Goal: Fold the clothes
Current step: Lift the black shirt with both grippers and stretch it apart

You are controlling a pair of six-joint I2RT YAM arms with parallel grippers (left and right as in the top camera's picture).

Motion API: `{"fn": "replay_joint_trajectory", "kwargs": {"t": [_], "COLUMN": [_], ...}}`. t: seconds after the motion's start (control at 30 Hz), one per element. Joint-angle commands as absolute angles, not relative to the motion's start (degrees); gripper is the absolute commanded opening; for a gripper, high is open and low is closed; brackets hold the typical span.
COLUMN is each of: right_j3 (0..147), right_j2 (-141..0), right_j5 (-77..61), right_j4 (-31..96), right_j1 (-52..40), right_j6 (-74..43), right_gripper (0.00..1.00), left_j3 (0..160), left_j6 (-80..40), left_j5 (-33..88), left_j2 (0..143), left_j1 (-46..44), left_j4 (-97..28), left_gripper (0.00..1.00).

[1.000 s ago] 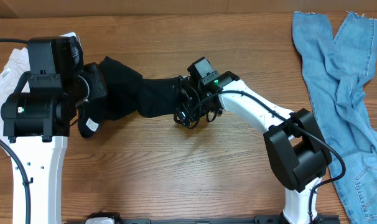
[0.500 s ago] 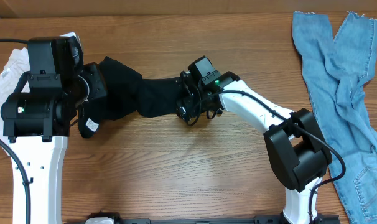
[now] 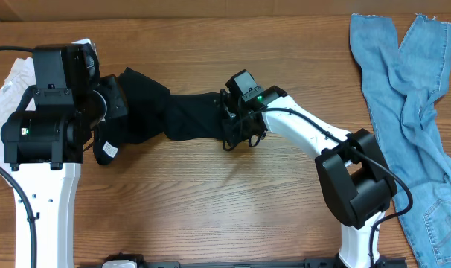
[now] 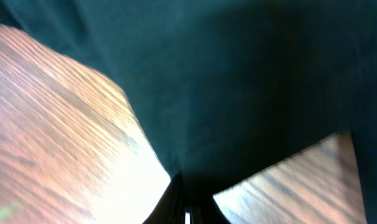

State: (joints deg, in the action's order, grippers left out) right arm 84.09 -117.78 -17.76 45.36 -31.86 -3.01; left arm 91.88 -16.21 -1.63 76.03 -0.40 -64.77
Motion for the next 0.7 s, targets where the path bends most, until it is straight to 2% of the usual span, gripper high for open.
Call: {"fn": "replay_joint_trajectory", "kwargs": {"t": [0.0, 0.13, 0.4, 0.67], "right_j3": [89.0, 98.5, 125.1, 138.9], "right_j2": [-113.8, -107.1, -97.6, -93.8], "right_j5": [-15.5, -10.2, -9.9, -9.8], "right_j4": [49.8, 57.6, 77.7, 92.0], "right_j1": [-28.7, -23.2, -10.0, -7.7], "right_j6": [-3.0, -3.0, -2.8, -2.9], "right_gripper": [0.04, 0.04, 0.04, 0.04], "left_j3": [92.0, 93.8, 105.9, 114.6], "left_j6": [-13.1, -10.2, -9.1, -9.2], "left_j5": [-5.4, -8.0, -8.8, -9.1], "left_j2": [76.1, 75.9, 75.5, 72.2], "left_j1": [-0.8, -0.8, -0.8, -0.8], "left_j4": [-63.5, -62.1, -63.7, -68.6], "left_gripper": [0.04, 0.04, 0.04, 0.04]}}
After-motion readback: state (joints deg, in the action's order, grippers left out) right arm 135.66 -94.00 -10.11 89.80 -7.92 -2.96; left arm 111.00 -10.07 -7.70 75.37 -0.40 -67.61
